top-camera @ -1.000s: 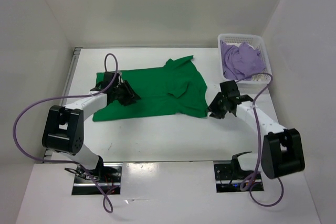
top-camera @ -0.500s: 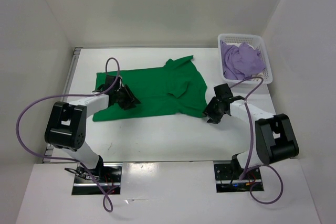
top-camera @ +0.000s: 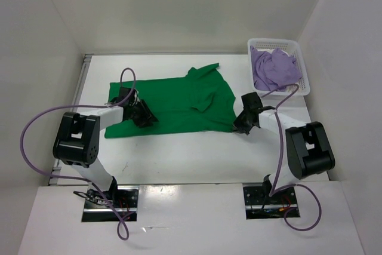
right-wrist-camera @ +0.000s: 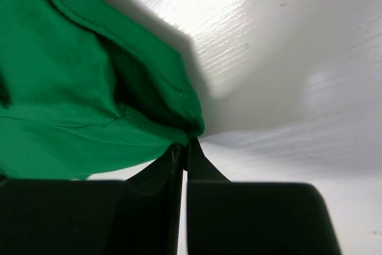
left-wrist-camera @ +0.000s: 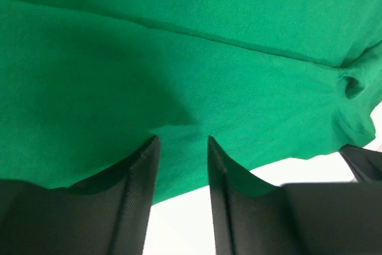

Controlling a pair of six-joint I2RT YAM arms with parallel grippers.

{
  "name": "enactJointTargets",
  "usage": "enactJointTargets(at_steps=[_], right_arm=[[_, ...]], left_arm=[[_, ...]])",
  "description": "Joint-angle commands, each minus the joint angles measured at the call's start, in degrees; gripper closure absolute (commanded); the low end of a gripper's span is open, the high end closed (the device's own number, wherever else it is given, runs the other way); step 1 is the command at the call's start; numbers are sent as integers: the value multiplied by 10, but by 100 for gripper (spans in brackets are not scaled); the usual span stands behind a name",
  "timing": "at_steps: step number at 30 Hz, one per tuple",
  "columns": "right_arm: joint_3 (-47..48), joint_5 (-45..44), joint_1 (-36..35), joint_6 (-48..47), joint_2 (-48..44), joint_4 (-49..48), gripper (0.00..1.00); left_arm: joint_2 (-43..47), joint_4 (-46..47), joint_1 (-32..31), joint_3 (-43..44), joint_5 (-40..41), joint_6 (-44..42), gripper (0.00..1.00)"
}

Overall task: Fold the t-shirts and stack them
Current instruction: Fold the flattened tshirt in 1/3 of the way

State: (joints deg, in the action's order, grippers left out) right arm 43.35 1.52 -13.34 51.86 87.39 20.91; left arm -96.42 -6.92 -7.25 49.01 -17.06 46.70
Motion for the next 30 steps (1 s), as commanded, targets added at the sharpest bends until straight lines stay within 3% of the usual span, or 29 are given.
enactJointTargets(at_steps=[1,8,12,13,15,17,21,23,24,27,30], right_arm=[[-33,-28,14,32,-58,38,99],[-87,17,14,86,-202,127,99],[-100,30,9,117,-265,171,97],[-105,38,3,122,-276,181,78],[-105,38,2,122,-300,188,61],[-86,38,2,114,-300,194,50],[-21,21,2,71,-284,194,48],[22,21,2,26,-241,183,53],[33,37,-4,11,-222,147,68],[70,76,-36,-15,-125,87,98],[130,86,-105,-28,-27,1,100]], left_arm=[[22,-64,15,-22,21,-41,53],[105,-123,21,-65,5,-52,50],[151,-143,15,-96,-10,-52,35],[164,-150,15,-96,-17,-52,32],[177,-171,15,-81,-3,-52,31],[199,-188,15,-59,21,-59,31],[205,-194,15,-3,40,-74,33],[205,-177,15,7,41,-69,34],[196,-155,15,14,41,-69,36],[168,-121,15,14,48,-57,40],[163,-99,15,-7,36,-50,43]])
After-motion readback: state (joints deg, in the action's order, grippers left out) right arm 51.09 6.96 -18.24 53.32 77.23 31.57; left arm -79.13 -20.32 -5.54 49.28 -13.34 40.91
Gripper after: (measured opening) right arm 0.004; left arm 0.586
